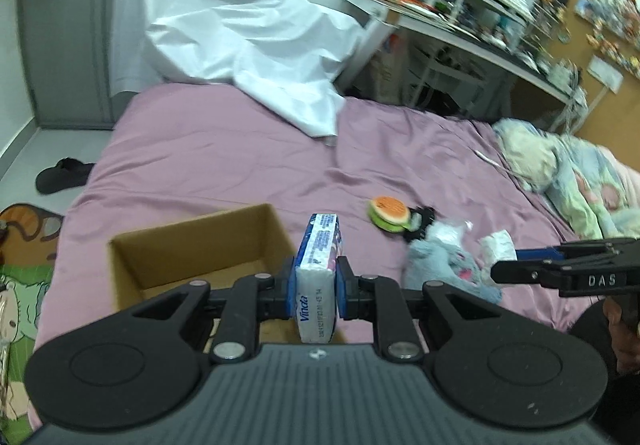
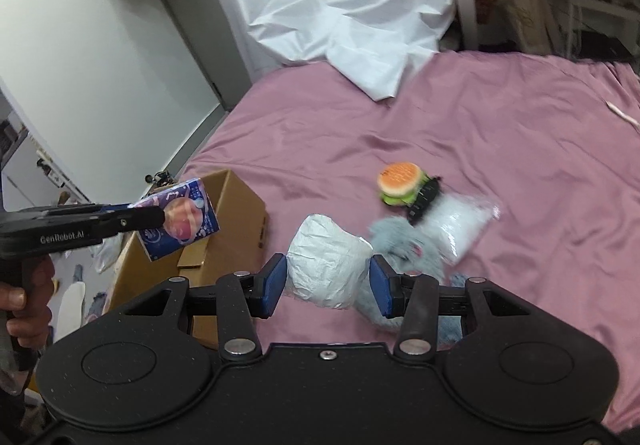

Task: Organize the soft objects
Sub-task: 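Carry both items to the cardboard box and open the left tool to drop the box, then lower the white bundle into the cardboard box and open the right tool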

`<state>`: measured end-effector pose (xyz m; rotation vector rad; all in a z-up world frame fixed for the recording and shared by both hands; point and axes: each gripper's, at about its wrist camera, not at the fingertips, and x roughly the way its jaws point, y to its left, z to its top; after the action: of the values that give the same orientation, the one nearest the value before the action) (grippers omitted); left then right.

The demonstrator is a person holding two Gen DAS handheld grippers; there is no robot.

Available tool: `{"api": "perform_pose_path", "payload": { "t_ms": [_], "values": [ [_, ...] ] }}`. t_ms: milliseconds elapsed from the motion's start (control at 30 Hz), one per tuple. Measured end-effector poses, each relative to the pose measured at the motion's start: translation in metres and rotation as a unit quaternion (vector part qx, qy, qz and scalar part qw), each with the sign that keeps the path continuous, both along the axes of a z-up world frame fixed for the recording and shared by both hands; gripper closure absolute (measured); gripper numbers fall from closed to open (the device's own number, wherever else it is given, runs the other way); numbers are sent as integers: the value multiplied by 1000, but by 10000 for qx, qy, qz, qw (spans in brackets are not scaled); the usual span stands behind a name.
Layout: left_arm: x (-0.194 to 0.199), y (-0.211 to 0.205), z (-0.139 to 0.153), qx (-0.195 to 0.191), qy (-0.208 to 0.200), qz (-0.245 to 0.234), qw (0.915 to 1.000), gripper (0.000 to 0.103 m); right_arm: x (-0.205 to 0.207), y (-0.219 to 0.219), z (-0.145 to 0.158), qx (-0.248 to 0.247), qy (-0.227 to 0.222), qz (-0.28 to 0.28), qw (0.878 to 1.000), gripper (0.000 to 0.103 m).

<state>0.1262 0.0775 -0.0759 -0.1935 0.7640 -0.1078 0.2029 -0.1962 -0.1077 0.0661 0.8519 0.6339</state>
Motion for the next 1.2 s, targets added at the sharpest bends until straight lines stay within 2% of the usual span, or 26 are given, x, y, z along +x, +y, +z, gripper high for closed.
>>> {"api": "perform_pose_path", "payload": {
  "t_ms": [267, 433, 600, 733, 933, 1200],
  "values": [
    [-6, 48, -8, -168, 15, 596, 9981, 85, 9, 18, -10, -90, 147, -45, 9998, 58],
    [-4, 72, -22, -281, 197, 970, 9947, 85, 12, 39, -6, -94, 70, 68, 9999, 58],
    [-3, 87, -33, -408, 203, 1247, 9912, 85, 13, 63, -4, -84, 7, 261, 9996, 58],
    [3, 93, -39, -429, 244, 1283, 9905, 84, 14, 81, -3, -88, -25, 420, 9991, 58],
    [2, 89, -43, -240, 145, 1257, 9917, 82, 16, 113, 2, -96, -130, 716, 9973, 58],
    [-7, 95, -45, -323, 159, 1312, 9907, 82, 19, 155, 4, -136, -201, 1128, 9933, 58]
  ]
}}
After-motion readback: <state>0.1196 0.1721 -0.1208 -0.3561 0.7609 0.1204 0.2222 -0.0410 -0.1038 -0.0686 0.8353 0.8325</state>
